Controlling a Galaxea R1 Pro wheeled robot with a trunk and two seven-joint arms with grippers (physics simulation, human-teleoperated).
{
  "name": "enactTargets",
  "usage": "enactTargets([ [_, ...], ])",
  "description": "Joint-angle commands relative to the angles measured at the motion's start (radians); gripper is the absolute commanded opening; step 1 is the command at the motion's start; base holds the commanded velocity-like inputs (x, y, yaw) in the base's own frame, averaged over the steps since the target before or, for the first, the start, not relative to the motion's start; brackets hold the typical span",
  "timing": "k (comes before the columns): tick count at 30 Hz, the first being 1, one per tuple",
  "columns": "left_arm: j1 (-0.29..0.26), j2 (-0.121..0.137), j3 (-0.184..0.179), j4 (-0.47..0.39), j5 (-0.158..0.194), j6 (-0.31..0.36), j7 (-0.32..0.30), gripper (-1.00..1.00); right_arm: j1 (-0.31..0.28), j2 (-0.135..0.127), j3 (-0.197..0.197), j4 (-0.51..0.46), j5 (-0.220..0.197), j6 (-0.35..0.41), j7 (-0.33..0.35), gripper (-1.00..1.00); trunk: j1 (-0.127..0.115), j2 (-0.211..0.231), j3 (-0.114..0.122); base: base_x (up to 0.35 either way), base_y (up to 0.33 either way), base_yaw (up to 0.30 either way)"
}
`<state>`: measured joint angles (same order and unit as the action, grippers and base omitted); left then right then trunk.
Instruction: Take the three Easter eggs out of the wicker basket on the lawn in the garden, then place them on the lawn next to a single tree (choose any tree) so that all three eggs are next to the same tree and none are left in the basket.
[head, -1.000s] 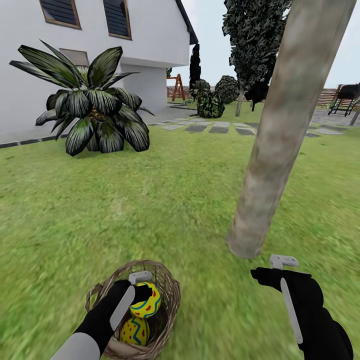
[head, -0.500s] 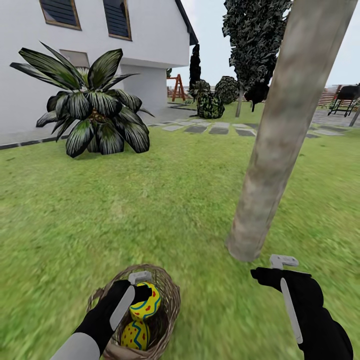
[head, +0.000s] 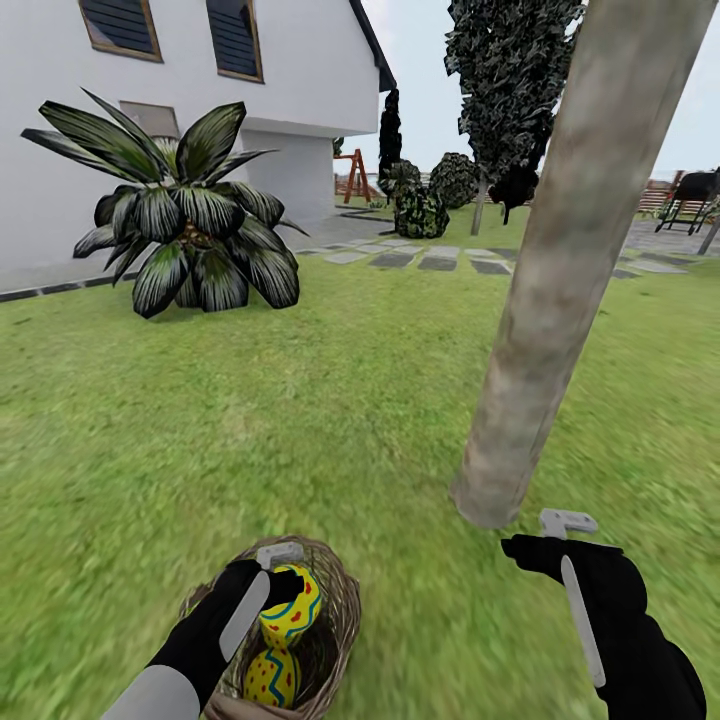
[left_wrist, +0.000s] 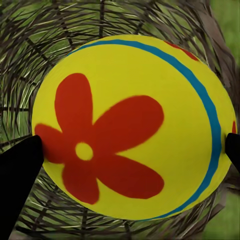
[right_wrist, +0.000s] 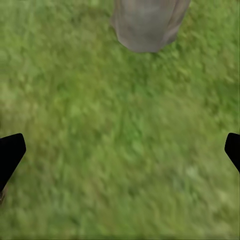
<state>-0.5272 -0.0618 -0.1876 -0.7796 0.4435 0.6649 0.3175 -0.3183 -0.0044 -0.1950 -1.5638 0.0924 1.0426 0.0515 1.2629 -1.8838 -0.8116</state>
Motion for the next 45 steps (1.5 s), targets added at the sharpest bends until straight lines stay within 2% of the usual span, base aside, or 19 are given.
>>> enactTargets([
  [1,0.000,0.000,-0.003,-0.001,0.011,0.002,0.009,-1.00,0.000,0.000,0.000,-0.001,0.009,0.005,0.005,1.00,-0.004,0.007,0.002,0.000,0.000,0.000],
  [26,-0.002,0.002,-0.001,-0.003,0.011,0.167,0.009,-1.00,0.000,0.000,0.000,-0.001,0.009,0.005,0.005,1.00,-0.100,0.182,0.081,0.000,0.000,0.000],
  [45,-0.002,0.004,-0.001,-0.003,0.012,0.175,0.008,-1.00,-0.001,0.000,0.002,-0.001,0.009,0.005,0.005,1.00,-0.173,0.315,0.140,0.000,0.000,0.000],
])
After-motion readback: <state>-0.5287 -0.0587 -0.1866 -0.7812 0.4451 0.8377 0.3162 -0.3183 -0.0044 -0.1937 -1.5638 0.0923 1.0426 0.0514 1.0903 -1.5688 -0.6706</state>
